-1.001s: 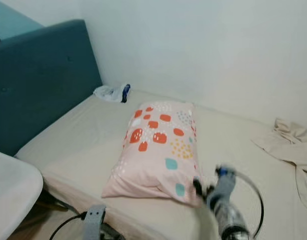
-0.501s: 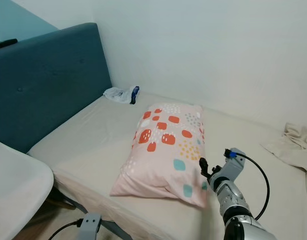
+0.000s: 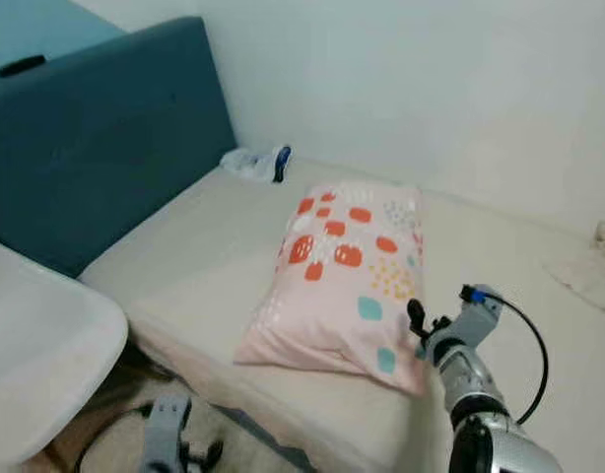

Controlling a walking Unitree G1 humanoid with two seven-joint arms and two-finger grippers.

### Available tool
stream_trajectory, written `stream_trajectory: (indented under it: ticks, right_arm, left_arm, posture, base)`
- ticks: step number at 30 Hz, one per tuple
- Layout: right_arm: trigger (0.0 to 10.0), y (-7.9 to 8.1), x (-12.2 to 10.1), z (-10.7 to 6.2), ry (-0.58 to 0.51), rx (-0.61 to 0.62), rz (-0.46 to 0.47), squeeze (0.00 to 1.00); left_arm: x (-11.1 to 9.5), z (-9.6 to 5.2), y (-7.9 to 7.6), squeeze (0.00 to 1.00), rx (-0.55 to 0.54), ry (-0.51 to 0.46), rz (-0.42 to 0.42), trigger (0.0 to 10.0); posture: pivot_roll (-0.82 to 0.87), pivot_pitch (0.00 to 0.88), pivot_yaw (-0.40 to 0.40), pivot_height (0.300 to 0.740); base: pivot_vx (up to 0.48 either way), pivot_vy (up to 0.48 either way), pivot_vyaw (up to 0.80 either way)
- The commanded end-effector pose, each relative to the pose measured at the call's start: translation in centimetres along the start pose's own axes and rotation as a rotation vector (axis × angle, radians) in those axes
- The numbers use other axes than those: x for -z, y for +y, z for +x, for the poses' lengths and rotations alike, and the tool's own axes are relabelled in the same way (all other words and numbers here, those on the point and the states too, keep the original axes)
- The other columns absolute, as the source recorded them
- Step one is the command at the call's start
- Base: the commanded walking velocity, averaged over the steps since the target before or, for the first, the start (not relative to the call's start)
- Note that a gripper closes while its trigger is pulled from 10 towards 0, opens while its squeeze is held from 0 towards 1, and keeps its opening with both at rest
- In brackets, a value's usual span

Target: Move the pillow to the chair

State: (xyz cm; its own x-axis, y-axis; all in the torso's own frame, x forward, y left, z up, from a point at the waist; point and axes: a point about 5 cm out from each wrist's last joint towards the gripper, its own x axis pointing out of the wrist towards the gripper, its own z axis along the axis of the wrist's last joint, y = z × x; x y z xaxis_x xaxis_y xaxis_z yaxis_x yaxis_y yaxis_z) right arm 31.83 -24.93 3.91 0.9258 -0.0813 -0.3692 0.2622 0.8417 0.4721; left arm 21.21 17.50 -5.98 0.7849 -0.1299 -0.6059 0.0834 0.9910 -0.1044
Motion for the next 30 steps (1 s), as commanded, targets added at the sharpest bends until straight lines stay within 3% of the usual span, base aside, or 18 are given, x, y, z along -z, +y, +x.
stream_trajectory:
  ticks: [1,3,6,8,12,18,30]
  right_arm:
    - [10.0,0.2,0.2,0.1,0.022,0.006,-0.024,0.0]
    - [10.0,0.2,-0.1,0.1,0.019,0.014,-0.06,0.0]
    - [10.0,0.2,-0.1,0.1,0.019,0.014,-0.06,0.0]
    - [10.0,0.1,-0.5,0.1,-0.003,0.016,-0.102,0.0]
    - [10.0,0.0,-0.4,0.1,0.002,0.012,-0.119,0.0]
    - [10.0,0.0,-0.4,0.1,0.007,0.017,-0.124,0.0]
    - [10.0,0.8,-2.8,0.5,-0.087,-0.028,-0.123,0.0]
  left_arm:
    - [-0.2,-0.1,0.7,0.0,-0.01,-0.014,0.005,10.0]
    - [-1.3,0.2,0.6,0.0,0.003,-0.058,0.019,10.0]
    - [-1.3,0.2,0.6,0.0,0.003,-0.058,0.019,10.0]
    - [-3.6,0.7,0.1,0.0,0.037,-0.146,0.04,10.0]
    - [-4.9,0.9,-0.4,0.0,0.067,-0.204,0.051,10.0]
    - [-5.1,0.8,-0.6,0.0,0.085,-0.226,0.054,10.0]
    - [-4.9,0.6,-1.8,0.0,0.115,-0.25,0.031,10.0]
  posture:
    - [0.07,0.177,0.079,0.675]
    - [0.07,0.21,0.085,0.67]
    - [0.07,0.21,0.085,0.67]
    - [0.08,0.241,0.097,0.666]
    - [0.09,0.251,0.1,0.666]
    - [0.11,0.273,0.109,0.661]
    - [0.09,0.255,0.09,0.621]
  base:
    - [0.0,0.0,0.0]
    - [0.0,0.0,0.0]
    - [0.0,0.0,0.0]
    - [0.0,0.0,0.0]
    - [0.0,0.0,0.0]
    - [0.0,0.0,0.0]
    - [0.0,0.0,0.0]
